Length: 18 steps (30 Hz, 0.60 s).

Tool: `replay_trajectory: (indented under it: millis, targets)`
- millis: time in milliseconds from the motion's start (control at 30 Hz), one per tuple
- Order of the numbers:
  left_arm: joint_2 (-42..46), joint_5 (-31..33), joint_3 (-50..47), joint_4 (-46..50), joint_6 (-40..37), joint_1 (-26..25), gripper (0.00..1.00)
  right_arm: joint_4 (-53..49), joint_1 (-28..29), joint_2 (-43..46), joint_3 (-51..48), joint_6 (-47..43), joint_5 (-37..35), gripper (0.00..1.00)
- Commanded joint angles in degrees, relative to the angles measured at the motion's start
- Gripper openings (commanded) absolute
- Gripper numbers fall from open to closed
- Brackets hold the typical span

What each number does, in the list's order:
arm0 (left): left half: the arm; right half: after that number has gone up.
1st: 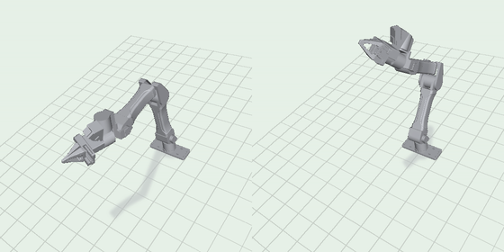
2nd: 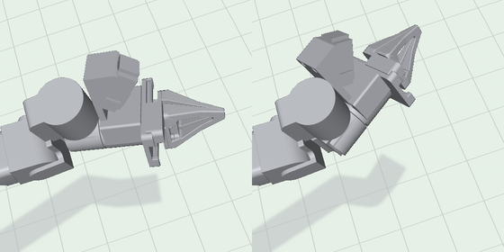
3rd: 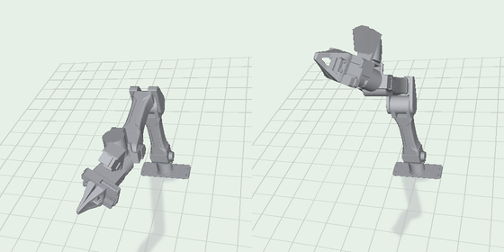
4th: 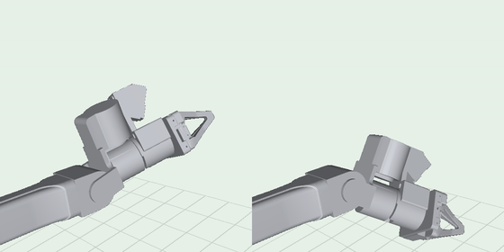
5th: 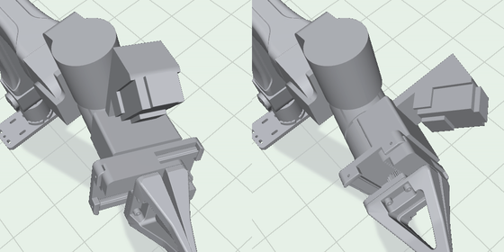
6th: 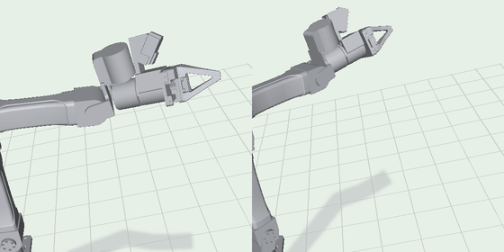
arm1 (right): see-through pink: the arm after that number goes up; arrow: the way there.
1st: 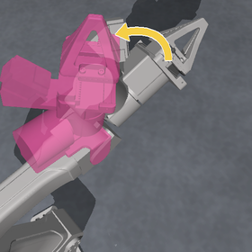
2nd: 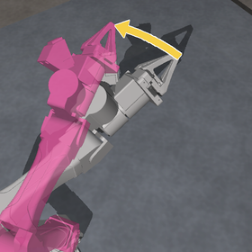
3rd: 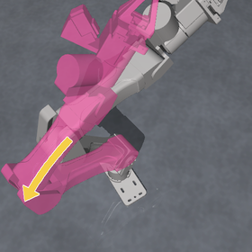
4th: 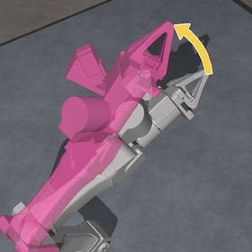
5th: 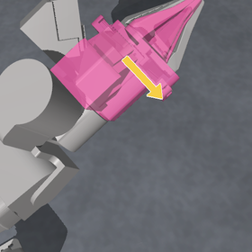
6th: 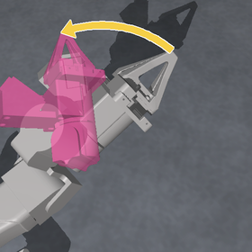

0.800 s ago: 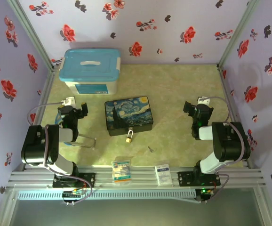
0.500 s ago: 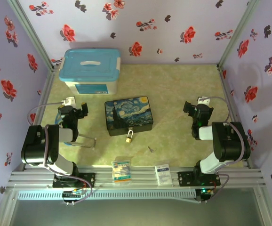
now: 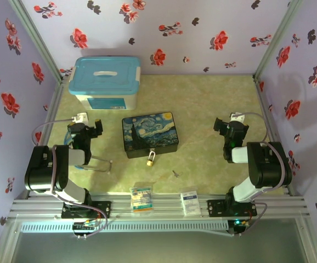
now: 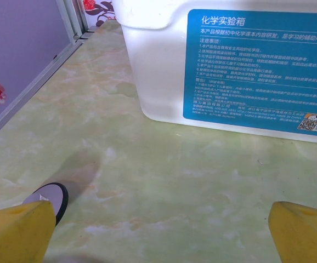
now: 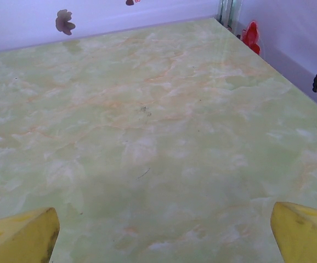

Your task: Unlock the padlock with the key

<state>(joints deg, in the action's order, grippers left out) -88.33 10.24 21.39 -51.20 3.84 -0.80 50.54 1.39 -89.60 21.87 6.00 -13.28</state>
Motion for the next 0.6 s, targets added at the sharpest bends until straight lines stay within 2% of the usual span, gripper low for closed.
replay_trajectory:
  millis: [0,267,400,567]
  targets:
    - [-0.3,-0.5,1.1,-0.1,-1.6,0.0,1.00,0.9,-0.2,0.3,-0.1,0.2,-1.0,0.99]
    - [0.5,0.0,0.2,-1.5,-1.6,0.0,1.00,1.5,-0.2,0.4,-0.5,0.3,-0.8,0.99]
    - [8.2,2.9,-1.3,2.0,-1.6,-0.5,1.00,0.2,-0.4,3.4,-1.0,1.1,-2.7,0.99]
    - [16.7,4.4,-0.5,10.3,0.0,-0.6,1.00,-13.8,-0.3,13.6,1.5,2.8,-5.2,0.99]
